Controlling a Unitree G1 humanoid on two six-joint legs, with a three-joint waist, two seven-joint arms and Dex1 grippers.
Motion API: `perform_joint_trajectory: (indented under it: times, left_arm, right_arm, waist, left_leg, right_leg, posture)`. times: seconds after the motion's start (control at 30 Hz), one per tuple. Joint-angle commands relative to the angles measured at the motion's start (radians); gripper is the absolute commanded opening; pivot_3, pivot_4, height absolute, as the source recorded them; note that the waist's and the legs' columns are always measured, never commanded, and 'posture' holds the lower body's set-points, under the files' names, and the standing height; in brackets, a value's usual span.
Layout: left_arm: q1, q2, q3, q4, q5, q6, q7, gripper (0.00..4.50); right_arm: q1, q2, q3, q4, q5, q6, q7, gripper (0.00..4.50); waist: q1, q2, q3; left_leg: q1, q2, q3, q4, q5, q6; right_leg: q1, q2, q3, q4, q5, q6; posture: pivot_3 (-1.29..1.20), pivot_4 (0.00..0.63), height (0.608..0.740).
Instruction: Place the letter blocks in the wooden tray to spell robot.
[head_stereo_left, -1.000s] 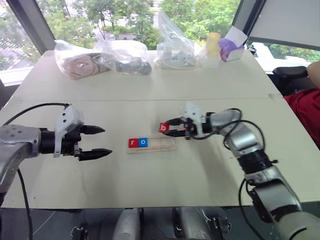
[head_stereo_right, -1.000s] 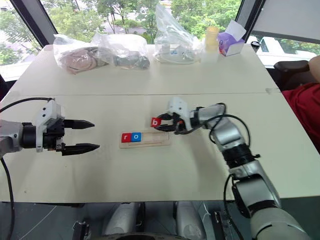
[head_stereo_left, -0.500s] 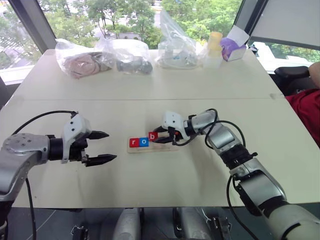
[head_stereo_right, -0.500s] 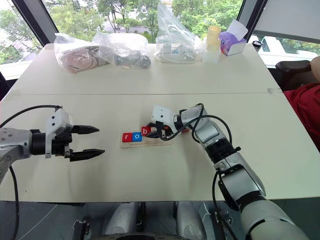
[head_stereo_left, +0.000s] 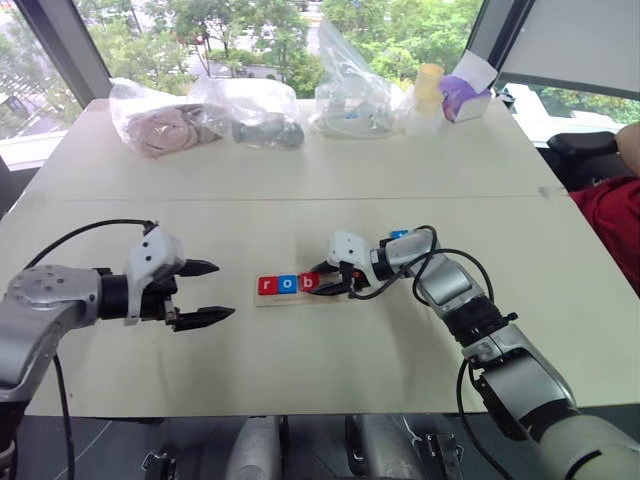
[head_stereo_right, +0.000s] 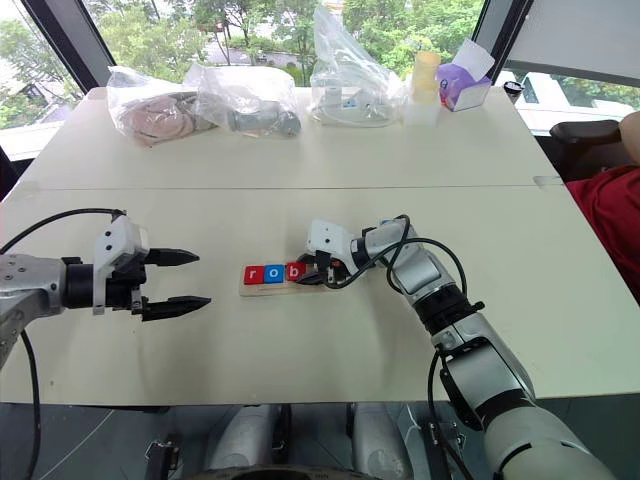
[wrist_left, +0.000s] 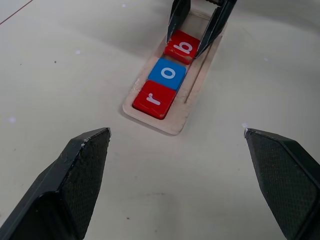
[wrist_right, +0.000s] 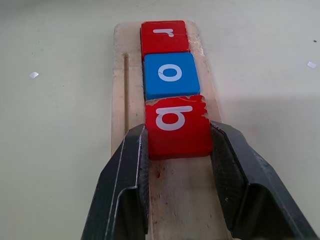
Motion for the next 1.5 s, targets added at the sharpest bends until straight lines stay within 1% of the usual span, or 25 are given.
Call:
perform_joint_trajectory:
  times: [0.03,0.4,0.43,0.47,0.5,0.53,0.57,0.6,0.73,0.83,0.97,1.07,1.13,1.2,1.27,1.37,1.43,1.5]
  left_arm:
    - [-0.015,-0.002,-0.005,-0.006,0.015,-0.02,0.003,4.5]
    - [-0.024,-0.015,-0.017,0.001,0.037,-0.027,0.003,4.5]
    - [-0.024,-0.016,-0.018,0.003,0.039,-0.029,0.003,4.5]
    - [-0.025,-0.016,-0.018,0.004,0.04,-0.031,0.003,4.5]
    - [-0.025,-0.016,-0.019,0.005,0.041,-0.031,0.002,4.5]
    - [-0.026,-0.017,-0.019,0.006,0.042,-0.032,0.002,4.5]
    - [-0.027,-0.017,-0.019,0.008,0.044,-0.034,0.003,4.5]
    - [-0.028,-0.018,-0.019,0.009,0.044,-0.035,0.003,4.5]
    - [-0.03,-0.021,-0.021,0.009,0.047,-0.037,0.008,4.5]
    - [-0.027,-0.024,-0.018,0.002,0.045,-0.035,0.014,4.5]
    - [-0.032,-0.05,0.009,-0.047,-0.001,-0.004,0.042,4.5]
    - [-0.068,-0.078,-0.002,-0.078,-0.041,0.028,0.065,4.5]
    - [-0.102,-0.102,-0.026,-0.085,-0.054,0.04,0.078,4.5]
    - [-0.138,-0.131,-0.057,-0.085,-0.06,0.047,0.087,4.5]
    - [-0.185,-0.166,-0.104,-0.075,-0.051,0.045,0.091,4.5]
    - [-0.252,-0.211,-0.168,-0.047,-0.041,0.044,0.08,4.5]
    - [-0.301,-0.236,-0.219,-0.008,-0.022,0.034,0.063,4.5]
    - [-0.341,-0.258,-0.26,0.034,0.01,0.007,0.052,4.5]
  right_arm:
    - [-0.009,0.011,-0.001,-0.033,-0.004,-0.017,-0.005,1.15]
    - [-0.001,0.025,0.003,-0.043,-0.001,-0.01,-0.01,1.15]
    - [0.0,0.027,0.003,-0.043,-0.001,-0.008,-0.012,2.19]
    - [0.0,0.028,0.002,-0.043,-0.001,-0.009,-0.014,2.51]
    - [0.0,0.029,0.002,-0.043,-0.001,-0.009,-0.015,3.08]
    - [-0.003,0.031,-0.001,-0.04,-0.004,-0.008,-0.024,3.53]
    - [-0.009,0.031,-0.004,-0.037,-0.003,-0.007,-0.028,4.12]
    - [-0.014,0.031,-0.009,-0.035,-0.003,-0.007,-0.033,4.44]
    - [-0.028,0.021,-0.033,-0.042,0.007,-0.001,-0.048,4.44]
    - [-0.034,-0.003,-0.106,-0.115,0.048,0.07,-0.084,4.44]
    - [0.047,-0.062,-0.243,-0.328,0.126,0.276,-0.173,4.44]
    - [0.161,-0.073,-0.369,-0.535,0.184,0.492,-0.308,4.44]
    - [0.244,-0.055,-0.419,-0.666,0.191,0.619,-0.414,4.44]
    - [0.318,-0.023,-0.441,-0.767,0.186,0.712,-0.514,4.44]
    - [0.383,0.033,-0.447,-0.835,0.155,0.793,-0.633,4.44]
    - [0.442,0.083,-0.41,-0.857,0.076,0.814,-0.79,4.44]
    - [0.454,0.105,-0.393,-0.839,0.061,0.799,-0.838,4.44]
    - [0.457,0.118,-0.374,-0.827,0.063,0.787,-0.856,4.44]
  waist:
    - [0.0,0.0,0.0]
    - [0.0,0.0,0.0]
    - [0.0,0.0,0.0]
    - [0.0,0.0,0.0]
    - [0.0,0.0,0.0]
    - [0.0,0.0,0.0]
    - [0.0,0.0,0.0]
    - [0.0,0.0,0.0]
    - [0.0,0.0,0.0]
    - [0.001,0.0,0.0]
    - [0.009,0.0,0.0]
    - [0.011,-0.001,-0.001]
    - [0.008,-0.001,-0.001]
    - [0.005,-0.001,-0.001]
    - [-0.001,-0.001,-0.001]
    - [-0.001,0.0,-0.001]
    - [0.002,0.0,-0.001]
    - [0.001,0.0,-0.001]
  left_leg:
    - [0.0,0.0,0.0,0.0,0.0,0.0]
    - [0.0,0.0,0.0,0.0,0.0,0.0]
    - [0.0,0.0,0.0,0.0,0.0,0.0]
    - [0.0,0.0,0.0,0.0,0.0,0.0]
    - [0.0,0.0,0.0,0.0,0.0,0.0]
    - [0.0,0.0,0.0,0.0,0.0,0.0]
    - [0.0,0.0,0.0,0.0,0.0,0.0]
    - [0.0,0.0,0.0,0.0,0.0,0.0]
    - [0.0,0.0,0.0,0.0,0.0,0.0]
    - [0.0,0.0,0.0,0.0,0.0,0.0]
    - [0.0,0.0,-0.001,0.0,0.0,0.0]
    - [0.0,0.0,-0.003,0.0,0.0,0.0]
    - [0.0,0.0,-0.003,0.0,0.0,0.0]
    - [0.0,0.0,-0.002,0.0,0.0,0.0]
    - [0.001,0.0,-0.002,0.0,0.0,0.0]
    - [0.001,-0.001,-0.001,0.0,0.0,0.0]
    - [0.001,-0.001,0.0,0.0,0.0,-0.001]
    - [0.001,-0.002,0.001,0.001,0.001,-0.001]
  right_leg:
    - [0.0,0.0,0.0,0.0,0.0,0.0]
    - [0.0,0.0,0.0,0.0,0.0,0.0]
    - [0.0,0.0,0.0,0.0,0.0,0.0]
    - [0.0,0.0,0.0,0.0,0.0,0.0]
    - [0.0,0.0,0.0,0.0,0.0,0.0]
    - [0.0,0.0,0.0,0.0,0.0,0.0]
    - [0.0,0.0,0.0,0.0,0.0,0.0]
    - [0.0,0.0,0.0,0.0,0.0,0.0]
    - [0.0,0.0,0.0,0.0,0.0,0.0]
    - [0.0,0.0,0.0,0.0,0.0,0.0]
    - [0.0,-0.001,0.0,0.0,0.0,0.0]
    - [0.001,-0.001,-0.001,-0.001,0.0,0.0]
    - [0.001,-0.001,-0.001,-0.001,0.0,0.0]
    - [0.001,-0.001,0.0,0.0,0.0,0.0]
    - [0.001,0.0,0.001,0.0,0.0,0.0]
    - [0.001,0.002,0.001,0.001,0.0,0.0]
    - [0.001,0.003,0.001,0.001,0.0,0.0]
    - [0.001,0.003,0.001,0.001,0.0,0.0]
  posture:
    - [0.0,0.15,0.74]
    - [0.0,0.15,0.74]
    - [0.0,0.15,0.74]
    - [0.0,0.15,0.74]
    - [0.0,0.15,0.74]
    - [0.0,0.15,0.74]
    - [0.0,0.15,0.74]
    - [0.0,0.15,0.74]
    - [0.0,0.15,0.74]
    - [0.0,0.15,0.74]
    - [0.0,0.15,0.74]
    - [0.0,0.15,0.74]
    - [0.0,0.15,0.74]
    - [0.0,0.15,0.74]
    - [0.0,0.15,0.74]
    - [0.0,0.15,0.74]
    - [0.0,0.15,0.74]
    - [0.0,0.15,0.74]
